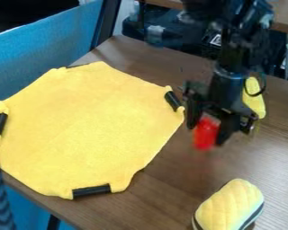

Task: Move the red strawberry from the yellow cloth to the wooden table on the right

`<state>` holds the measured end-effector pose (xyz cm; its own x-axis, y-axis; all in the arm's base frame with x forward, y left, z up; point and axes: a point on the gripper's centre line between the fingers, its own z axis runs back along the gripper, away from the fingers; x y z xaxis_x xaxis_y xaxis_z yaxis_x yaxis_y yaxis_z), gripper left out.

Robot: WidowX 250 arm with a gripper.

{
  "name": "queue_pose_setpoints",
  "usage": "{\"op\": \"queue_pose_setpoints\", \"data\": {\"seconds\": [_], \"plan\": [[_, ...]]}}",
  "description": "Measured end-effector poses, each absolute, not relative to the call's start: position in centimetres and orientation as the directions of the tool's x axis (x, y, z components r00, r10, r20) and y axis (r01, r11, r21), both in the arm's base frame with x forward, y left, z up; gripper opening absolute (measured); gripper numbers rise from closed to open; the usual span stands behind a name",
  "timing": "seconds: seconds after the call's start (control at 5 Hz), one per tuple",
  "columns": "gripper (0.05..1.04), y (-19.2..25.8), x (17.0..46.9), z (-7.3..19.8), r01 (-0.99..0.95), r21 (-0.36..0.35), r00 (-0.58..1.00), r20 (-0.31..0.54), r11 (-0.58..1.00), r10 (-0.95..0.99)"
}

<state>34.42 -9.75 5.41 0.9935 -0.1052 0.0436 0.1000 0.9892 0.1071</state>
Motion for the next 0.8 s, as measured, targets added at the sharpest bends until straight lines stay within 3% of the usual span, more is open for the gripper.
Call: {"op": "queue_pose_setpoints", "data": {"seconds": [0.2, 0.4, 0.6, 0.8], "plan": [[0.704, -9.5, 34.7, 3.8, 0.085, 0.133, 0.995, 0.034, 0.987, -0.090], [0.764, -9.5, 34.7, 3.8, 0.092, 0.132, 0.994, 0.040, 0.987, -0.098], [0.992, -9.6, 33.7, 4.2, 0.104, 0.088, 0.994, 0.014, 0.991, -0.106], [1.000, -8.8, 33.4, 7.8, 0.092, 0.031, 0.992, 0.083, 0.995, -0.094]]}}
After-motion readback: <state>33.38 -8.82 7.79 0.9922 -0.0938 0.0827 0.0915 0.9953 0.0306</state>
